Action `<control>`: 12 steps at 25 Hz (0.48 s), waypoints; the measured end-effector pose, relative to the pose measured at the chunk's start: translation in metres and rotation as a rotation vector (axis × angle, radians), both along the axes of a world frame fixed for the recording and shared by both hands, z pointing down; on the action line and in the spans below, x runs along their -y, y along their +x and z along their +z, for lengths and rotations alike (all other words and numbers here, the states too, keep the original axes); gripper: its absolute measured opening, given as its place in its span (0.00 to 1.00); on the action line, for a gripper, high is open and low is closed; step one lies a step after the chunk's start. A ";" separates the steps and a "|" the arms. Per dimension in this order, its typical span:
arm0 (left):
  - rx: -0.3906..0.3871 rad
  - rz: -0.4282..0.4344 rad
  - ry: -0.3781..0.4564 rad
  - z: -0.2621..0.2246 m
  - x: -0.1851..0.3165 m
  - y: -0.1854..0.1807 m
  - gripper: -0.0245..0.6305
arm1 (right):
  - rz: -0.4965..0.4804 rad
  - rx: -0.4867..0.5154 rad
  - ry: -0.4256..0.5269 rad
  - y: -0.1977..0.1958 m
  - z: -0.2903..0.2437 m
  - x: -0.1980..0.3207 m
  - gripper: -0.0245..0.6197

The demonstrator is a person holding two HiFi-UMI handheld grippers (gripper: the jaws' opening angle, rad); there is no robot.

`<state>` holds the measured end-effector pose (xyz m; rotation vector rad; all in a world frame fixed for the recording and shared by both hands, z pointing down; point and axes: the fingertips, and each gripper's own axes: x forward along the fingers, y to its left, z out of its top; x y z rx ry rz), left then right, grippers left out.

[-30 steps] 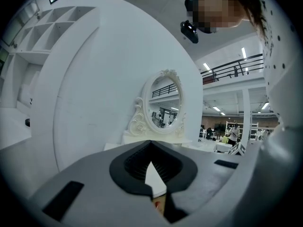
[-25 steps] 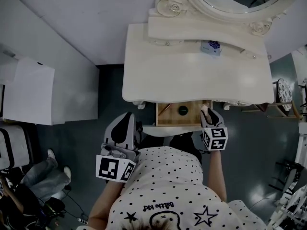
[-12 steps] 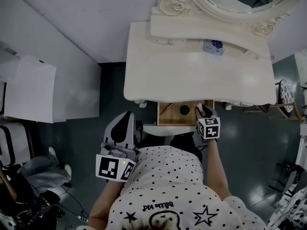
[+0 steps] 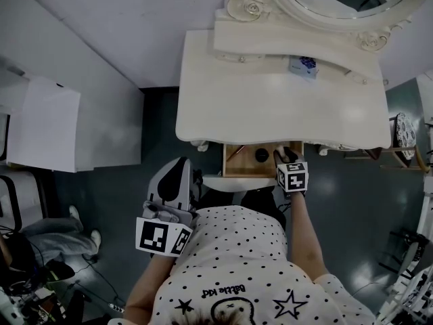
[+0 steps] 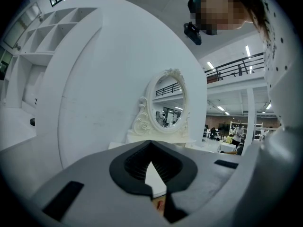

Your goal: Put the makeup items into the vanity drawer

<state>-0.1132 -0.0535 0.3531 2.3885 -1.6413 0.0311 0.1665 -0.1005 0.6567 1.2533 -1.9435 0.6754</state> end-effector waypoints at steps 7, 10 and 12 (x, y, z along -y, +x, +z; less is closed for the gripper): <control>-0.002 0.002 -0.003 0.000 -0.002 0.000 0.03 | -0.012 -0.005 -0.008 -0.002 0.001 0.001 0.27; -0.004 0.002 -0.001 0.000 -0.001 0.000 0.03 | -0.009 -0.009 0.004 -0.001 -0.001 0.003 0.30; -0.004 0.003 -0.002 0.000 -0.001 -0.001 0.03 | -0.008 -0.010 0.006 -0.001 -0.002 0.004 0.31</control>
